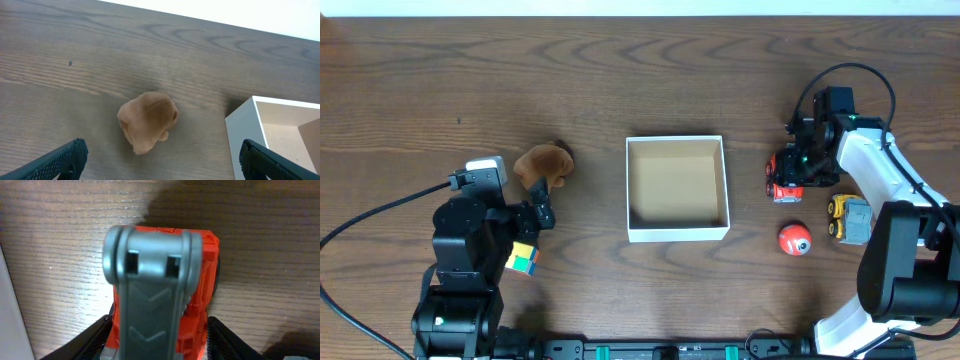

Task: Pack container
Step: 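Carry the fire truck left into the white box and release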

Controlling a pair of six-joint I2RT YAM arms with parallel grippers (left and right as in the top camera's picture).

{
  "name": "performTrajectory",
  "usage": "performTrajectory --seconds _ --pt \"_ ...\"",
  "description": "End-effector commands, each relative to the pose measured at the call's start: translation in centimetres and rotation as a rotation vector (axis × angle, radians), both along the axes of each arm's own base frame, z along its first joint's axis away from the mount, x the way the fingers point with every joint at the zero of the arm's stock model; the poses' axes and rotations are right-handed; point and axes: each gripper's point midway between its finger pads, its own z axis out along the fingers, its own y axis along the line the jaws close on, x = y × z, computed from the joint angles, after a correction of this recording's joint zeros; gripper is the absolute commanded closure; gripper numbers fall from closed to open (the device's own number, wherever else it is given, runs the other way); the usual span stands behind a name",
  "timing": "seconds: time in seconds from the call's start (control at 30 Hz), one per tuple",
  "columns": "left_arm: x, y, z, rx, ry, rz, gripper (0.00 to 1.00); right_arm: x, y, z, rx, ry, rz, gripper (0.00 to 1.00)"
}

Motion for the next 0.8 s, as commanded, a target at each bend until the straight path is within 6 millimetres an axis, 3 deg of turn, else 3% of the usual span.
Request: performTrajectory --seconds 0.0,0.17,0.33,0.47,0.57,0.77 --pt "0.1 0.0 1.0 -0.006 -0.021 0.0 0.02 0.3 -0.1 0.0 -0.003 -0.003 0.0 0.49" --pt "0.1 0.0 1.0 -0.006 -0.021 -0.001 0.02 0.3 -0.1 0.0 -0.003 -0.003 0.0 0.62" --pt "0.1 0.0 1.1 -0.006 -0.023 0.0 0.02 0.4 -0.1 0.1 -0.003 -0.005 0.0 0.99" --pt "0.2 0.0 1.2 -0.006 -0.029 -0.001 0.02 0.6 0.4 0.6 0.0 -0.021 0.014 0.99" --pt "0.2 0.0 1.2 -0.006 -0.029 -0.001 0.02 1.1 1.3 2.1 -0.003 -0.067 0.041 0.99" --pt "0.2 0.0 1.2 -0.006 -0.029 0.0 0.02 2.7 4.7 9.2 -0.024 -0.276 0.112 0.99"
